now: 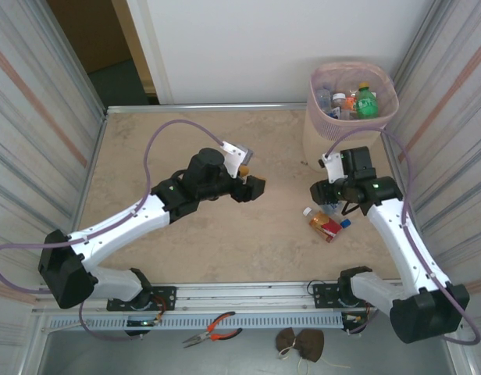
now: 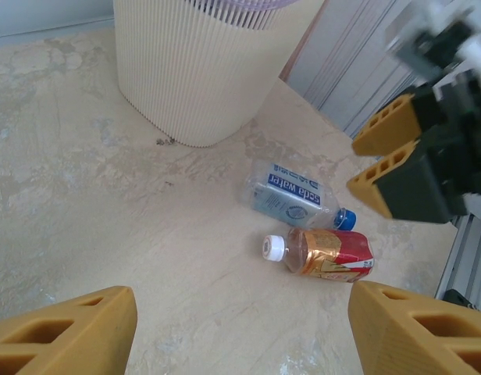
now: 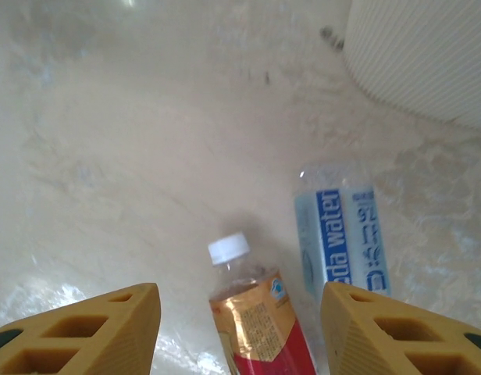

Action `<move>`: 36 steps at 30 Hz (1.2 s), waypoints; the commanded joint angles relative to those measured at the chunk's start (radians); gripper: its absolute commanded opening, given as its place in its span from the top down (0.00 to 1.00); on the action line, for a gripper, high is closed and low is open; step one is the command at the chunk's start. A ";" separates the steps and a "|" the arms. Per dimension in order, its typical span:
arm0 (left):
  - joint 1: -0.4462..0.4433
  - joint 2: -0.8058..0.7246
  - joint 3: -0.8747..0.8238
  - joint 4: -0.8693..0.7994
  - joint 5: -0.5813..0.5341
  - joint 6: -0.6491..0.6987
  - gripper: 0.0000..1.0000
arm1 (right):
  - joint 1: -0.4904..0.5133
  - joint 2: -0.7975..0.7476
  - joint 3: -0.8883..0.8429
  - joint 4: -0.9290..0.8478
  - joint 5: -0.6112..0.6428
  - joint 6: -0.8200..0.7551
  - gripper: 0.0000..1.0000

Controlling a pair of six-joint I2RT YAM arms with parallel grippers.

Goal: Put the plastic bottles in the bin

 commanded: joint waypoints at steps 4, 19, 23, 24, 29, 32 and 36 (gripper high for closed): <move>0.012 -0.057 -0.022 0.012 0.001 -0.010 0.28 | 0.081 0.130 -0.032 0.001 0.103 0.010 0.44; 0.041 -0.111 -0.067 0.001 -0.015 -0.020 0.28 | 0.197 0.537 0.060 0.011 0.213 0.008 0.43; 0.046 -0.115 -0.072 0.004 -0.017 -0.023 0.28 | 0.214 0.612 0.087 0.012 0.233 -0.005 0.43; 0.047 -0.116 -0.072 0.007 -0.017 -0.024 0.28 | 0.216 0.625 0.091 0.012 0.239 -0.006 0.43; 0.050 -0.114 -0.076 0.009 -0.018 -0.028 0.28 | 0.216 0.665 0.094 0.010 0.253 -0.027 0.49; 0.053 -0.112 -0.077 0.009 -0.019 -0.029 0.27 | 0.216 0.677 0.093 0.004 0.265 -0.034 0.51; 0.057 -0.110 -0.072 0.009 -0.015 -0.030 0.27 | 0.215 0.676 0.098 -0.002 0.273 -0.039 0.57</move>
